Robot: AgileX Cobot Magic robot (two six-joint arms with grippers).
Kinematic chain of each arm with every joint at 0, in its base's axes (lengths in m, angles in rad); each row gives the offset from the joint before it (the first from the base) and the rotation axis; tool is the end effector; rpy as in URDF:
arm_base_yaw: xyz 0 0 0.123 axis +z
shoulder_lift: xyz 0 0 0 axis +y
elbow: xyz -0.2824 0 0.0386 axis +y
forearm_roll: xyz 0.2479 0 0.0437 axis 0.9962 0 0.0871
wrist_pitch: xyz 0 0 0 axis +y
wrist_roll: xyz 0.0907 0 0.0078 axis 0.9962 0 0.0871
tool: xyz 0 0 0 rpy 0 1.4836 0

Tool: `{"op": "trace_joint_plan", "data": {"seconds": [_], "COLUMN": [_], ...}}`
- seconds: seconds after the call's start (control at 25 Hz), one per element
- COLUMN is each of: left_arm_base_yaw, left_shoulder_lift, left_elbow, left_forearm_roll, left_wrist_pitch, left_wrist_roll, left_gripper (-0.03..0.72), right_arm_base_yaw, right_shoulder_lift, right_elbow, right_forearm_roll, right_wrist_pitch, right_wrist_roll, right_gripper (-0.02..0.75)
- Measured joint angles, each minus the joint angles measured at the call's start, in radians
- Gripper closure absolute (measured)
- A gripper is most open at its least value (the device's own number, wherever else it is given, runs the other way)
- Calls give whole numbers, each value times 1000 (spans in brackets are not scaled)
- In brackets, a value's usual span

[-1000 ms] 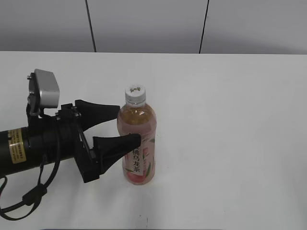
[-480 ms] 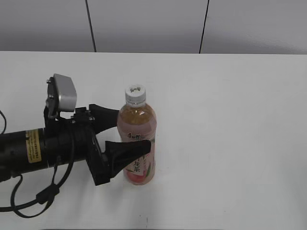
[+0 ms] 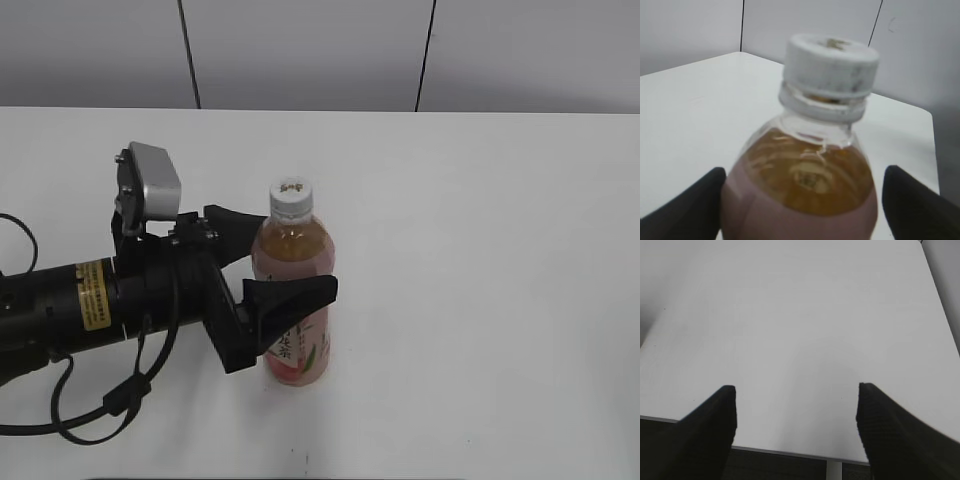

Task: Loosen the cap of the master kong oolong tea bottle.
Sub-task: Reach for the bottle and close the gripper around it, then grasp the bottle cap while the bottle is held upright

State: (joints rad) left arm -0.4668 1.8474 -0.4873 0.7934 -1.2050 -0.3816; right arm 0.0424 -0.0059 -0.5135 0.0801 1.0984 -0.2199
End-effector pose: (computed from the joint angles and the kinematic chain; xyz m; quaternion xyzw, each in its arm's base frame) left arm 0.2187 -0.1780 0.1371 0.3757 0.6586 -0.4135 0.5042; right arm -0.0093 0.0061 0.2780 -0.1148 0.8496 -0.0057 0.5148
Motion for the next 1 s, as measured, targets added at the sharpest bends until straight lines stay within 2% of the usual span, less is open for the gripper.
{"op": "trace_joint_plan", "data": {"seconds": [0.24, 1.0], "left_arm_base_yaw": [0, 0], "left_shoulder_lift": [0, 0], "left_elbow": [0, 0], "left_forearm_roll": [-8, -10], "left_wrist_pitch": [2, 2], "left_wrist_roll": [0, 0], "left_gripper": [211, 212], "right_arm_base_yaw": [0, 0], "right_shoulder_lift": [0, 0], "right_elbow": [0, 0], "right_forearm_roll": [0, 0], "right_wrist_pitch": [0, 0], "right_wrist_roll": [0, 0], "right_gripper": [172, 172]}}
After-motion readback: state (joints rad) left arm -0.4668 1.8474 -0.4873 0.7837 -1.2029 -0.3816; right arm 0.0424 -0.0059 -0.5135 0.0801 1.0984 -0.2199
